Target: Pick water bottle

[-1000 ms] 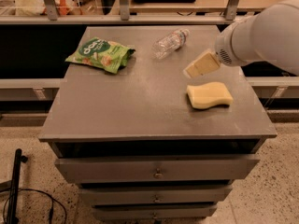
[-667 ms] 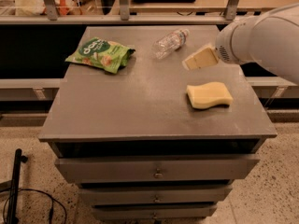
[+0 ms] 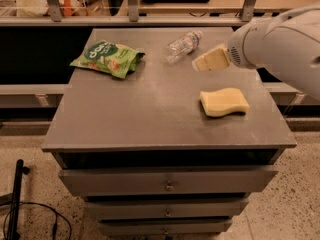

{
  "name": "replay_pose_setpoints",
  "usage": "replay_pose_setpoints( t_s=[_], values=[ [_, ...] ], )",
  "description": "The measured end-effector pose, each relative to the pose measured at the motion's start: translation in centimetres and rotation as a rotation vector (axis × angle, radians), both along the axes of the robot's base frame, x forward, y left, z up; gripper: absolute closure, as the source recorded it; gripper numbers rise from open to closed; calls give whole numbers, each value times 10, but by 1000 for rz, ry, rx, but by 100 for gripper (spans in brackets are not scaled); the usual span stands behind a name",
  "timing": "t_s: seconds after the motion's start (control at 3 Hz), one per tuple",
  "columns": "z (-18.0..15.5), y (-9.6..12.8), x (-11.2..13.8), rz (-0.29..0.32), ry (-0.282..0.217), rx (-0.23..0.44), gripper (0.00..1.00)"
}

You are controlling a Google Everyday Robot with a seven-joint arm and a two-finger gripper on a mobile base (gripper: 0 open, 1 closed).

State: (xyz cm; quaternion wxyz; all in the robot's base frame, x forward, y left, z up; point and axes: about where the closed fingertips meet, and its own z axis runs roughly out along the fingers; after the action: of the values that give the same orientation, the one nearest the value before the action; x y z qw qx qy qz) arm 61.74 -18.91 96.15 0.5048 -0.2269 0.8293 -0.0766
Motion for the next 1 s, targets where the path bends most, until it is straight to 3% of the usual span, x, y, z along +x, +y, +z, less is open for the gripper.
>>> replay_pose_setpoints(
  t_s=[0.33,1.0],
  values=[
    [-20,24,-1,-3,4,-47,0],
    [-111,82,7,-36,123,-198,0]
  ],
)
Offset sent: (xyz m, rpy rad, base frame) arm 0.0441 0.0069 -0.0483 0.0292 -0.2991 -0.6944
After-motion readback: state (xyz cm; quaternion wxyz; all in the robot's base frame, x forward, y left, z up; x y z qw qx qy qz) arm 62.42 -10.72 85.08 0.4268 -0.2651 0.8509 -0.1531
